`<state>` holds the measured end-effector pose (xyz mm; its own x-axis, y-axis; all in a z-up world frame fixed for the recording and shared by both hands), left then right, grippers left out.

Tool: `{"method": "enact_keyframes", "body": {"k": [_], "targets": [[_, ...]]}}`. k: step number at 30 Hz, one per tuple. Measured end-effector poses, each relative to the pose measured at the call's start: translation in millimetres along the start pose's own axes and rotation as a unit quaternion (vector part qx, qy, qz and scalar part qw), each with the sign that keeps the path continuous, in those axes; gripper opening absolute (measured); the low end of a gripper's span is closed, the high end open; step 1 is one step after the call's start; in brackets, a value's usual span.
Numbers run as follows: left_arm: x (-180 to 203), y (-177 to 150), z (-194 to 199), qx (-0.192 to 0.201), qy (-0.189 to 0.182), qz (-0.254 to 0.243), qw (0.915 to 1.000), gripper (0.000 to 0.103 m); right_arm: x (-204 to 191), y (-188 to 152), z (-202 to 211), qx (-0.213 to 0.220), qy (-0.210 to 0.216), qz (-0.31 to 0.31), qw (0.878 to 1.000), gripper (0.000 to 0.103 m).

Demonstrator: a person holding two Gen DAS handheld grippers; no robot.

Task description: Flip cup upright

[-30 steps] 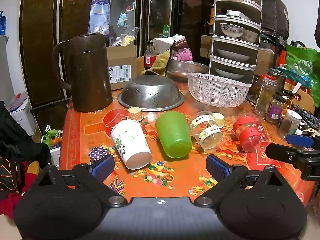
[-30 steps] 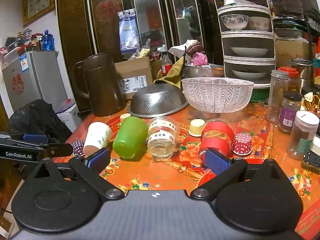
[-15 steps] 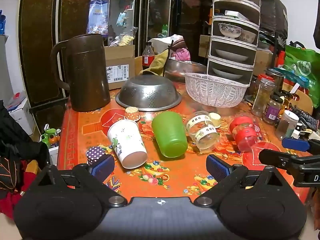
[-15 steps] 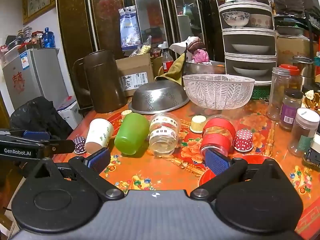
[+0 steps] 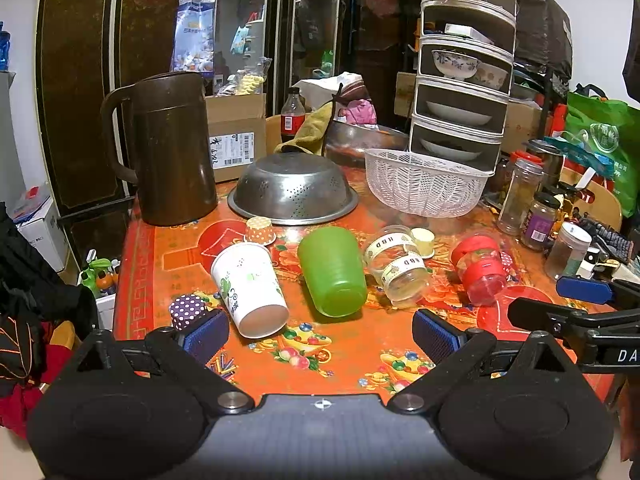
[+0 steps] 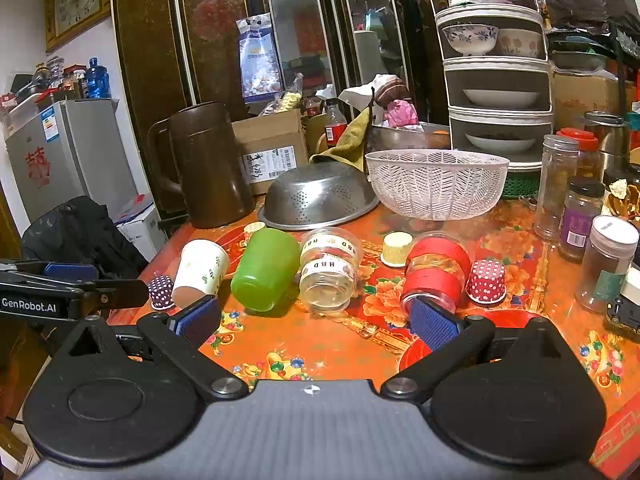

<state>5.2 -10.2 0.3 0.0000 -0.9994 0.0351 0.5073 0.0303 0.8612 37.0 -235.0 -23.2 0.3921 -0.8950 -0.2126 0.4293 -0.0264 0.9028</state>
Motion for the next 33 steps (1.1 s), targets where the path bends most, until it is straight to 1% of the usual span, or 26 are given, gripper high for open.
{"method": "enact_keyframes", "body": {"k": [33], "targets": [[4.1, -0.5, 4.9, -0.002, -0.001, 0.003, 1.0, 0.099, -0.2, 0.8, 2.4, -0.003, -0.002, 0.001, 1.0, 0.102]]}}
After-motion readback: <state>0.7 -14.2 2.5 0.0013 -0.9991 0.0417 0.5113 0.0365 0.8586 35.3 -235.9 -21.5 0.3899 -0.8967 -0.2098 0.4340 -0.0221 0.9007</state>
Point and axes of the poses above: each gripper's, at about its wrist camera, not at the fingertips, and z roughly against the way its jaws point, x to its right, y to its top, the point moved 2 cm from there along -z, roughly the way its jaws point, and after that the axes turned 3 degrees about x, right-handed, at the moved point
